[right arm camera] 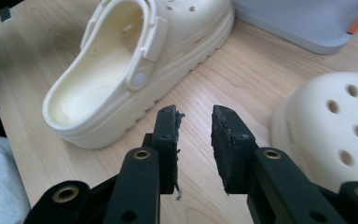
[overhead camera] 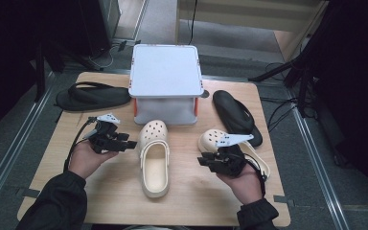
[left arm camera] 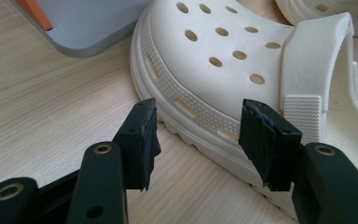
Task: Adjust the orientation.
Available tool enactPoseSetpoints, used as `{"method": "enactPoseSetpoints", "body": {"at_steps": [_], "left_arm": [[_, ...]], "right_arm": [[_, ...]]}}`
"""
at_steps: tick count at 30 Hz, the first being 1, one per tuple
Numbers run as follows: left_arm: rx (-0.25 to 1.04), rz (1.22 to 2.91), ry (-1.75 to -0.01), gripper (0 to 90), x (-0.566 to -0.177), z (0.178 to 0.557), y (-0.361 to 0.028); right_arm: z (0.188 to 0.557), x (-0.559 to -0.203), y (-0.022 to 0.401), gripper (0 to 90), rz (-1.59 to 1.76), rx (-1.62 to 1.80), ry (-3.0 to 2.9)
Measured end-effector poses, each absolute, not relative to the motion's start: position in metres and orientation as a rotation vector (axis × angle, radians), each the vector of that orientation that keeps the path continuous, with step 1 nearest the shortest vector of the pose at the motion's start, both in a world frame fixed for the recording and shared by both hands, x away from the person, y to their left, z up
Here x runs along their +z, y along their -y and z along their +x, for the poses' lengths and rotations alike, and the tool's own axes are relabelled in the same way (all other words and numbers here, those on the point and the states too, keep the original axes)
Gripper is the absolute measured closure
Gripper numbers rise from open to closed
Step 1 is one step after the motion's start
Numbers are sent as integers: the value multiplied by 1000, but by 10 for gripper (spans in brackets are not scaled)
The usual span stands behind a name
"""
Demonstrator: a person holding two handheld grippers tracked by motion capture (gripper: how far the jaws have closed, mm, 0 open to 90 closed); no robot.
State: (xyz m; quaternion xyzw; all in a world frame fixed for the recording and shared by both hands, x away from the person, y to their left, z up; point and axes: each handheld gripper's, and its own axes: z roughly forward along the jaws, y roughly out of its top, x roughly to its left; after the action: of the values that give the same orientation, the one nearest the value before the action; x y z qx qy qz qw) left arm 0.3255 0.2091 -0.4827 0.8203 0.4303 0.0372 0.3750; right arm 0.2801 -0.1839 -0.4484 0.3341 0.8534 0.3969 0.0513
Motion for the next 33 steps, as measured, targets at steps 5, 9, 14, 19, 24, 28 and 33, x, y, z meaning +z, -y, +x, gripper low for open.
{"method": "enactPoseSetpoints", "body": {"at_steps": [5,9,14,19,24,28,33], "left_arm": [[98,2112,-1096,464,-483,325,-208],[96,2110,-1094,463,-483,325,-208],[92,2115,-1092,462,-484,326,-208],[97,2116,-1090,463,-484,326,-207],[101,2106,-1084,463,-483,325,-207],[102,2099,-1086,464,-483,325,-208],[103,2102,-1091,464,-484,326,-207]], "right_arm": [[282,-445,198,726,1043,1193,-2576],[286,-442,218,726,1092,1188,-2540],[289,-441,233,726,1129,1178,-2518],[291,-438,259,729,1219,1165,-2479],[291,-438,274,730,1237,1136,-2470],[292,-438,289,723,1256,1132,-2442],[296,-443,306,670,1270,1133,-2377]]}}
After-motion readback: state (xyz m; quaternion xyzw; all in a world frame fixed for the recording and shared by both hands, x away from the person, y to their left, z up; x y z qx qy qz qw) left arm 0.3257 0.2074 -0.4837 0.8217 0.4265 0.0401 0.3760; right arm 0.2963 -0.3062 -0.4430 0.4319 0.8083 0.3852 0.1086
